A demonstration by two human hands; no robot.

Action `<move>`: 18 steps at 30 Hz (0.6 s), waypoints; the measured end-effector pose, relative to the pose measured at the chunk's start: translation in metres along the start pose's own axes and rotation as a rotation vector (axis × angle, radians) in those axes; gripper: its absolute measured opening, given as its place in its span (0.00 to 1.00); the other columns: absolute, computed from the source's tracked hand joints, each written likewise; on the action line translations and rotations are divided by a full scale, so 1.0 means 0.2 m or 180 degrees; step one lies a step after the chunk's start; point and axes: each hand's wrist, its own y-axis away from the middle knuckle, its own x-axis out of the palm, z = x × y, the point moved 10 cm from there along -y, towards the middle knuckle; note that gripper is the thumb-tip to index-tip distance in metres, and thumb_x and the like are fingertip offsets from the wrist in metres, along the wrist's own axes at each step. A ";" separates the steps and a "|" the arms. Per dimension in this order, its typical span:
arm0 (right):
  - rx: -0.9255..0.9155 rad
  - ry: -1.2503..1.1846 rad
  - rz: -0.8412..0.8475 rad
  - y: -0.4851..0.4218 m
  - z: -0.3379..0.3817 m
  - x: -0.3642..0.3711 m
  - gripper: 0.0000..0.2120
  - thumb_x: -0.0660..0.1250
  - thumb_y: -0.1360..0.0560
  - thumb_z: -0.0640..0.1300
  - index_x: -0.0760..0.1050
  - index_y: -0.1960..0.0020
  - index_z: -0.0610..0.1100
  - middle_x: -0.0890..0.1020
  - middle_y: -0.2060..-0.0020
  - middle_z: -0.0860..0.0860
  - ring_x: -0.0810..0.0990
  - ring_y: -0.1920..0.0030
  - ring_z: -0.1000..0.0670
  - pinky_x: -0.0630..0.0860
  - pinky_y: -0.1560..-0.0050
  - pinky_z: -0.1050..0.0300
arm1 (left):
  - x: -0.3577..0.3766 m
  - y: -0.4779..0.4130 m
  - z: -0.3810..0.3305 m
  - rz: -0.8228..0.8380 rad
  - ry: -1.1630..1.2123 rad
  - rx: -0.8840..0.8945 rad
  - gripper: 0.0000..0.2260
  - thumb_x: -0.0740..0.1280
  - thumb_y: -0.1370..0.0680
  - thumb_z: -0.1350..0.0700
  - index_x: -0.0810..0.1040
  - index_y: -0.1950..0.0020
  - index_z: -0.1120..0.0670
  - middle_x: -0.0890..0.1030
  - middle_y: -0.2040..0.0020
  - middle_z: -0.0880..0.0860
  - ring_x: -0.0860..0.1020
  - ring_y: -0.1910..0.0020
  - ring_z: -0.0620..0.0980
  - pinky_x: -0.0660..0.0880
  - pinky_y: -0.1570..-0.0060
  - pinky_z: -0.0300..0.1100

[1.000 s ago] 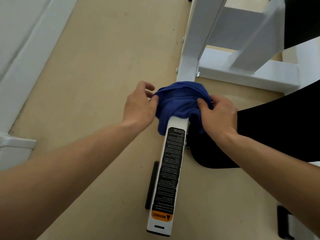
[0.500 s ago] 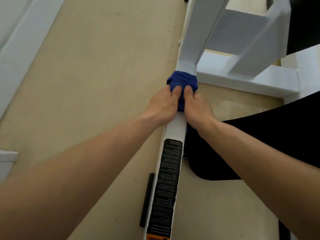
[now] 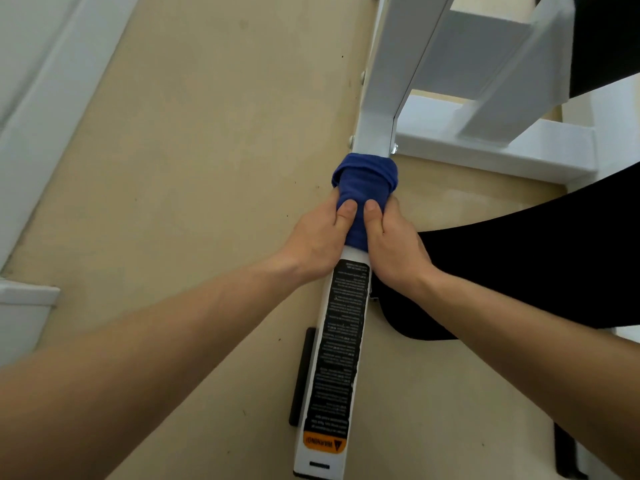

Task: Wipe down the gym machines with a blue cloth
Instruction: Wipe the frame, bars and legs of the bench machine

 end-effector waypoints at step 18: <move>0.0108 0.0067 0.0276 0.65 -0.11 0.20 0.15 0.49 0.15 0.54 0.62 0.32 0.49 0.79 0.53 0.53 0.80 0.58 0.56 0.74 0.63 0.65 | 0.10 0.66 0.15 0.0162 -0.0096 -0.0164 0.13 0.54 0.15 0.51 0.69 0.32 0.49 0.77 0.54 0.38 0.76 0.58 0.29 0.68 0.60 0.22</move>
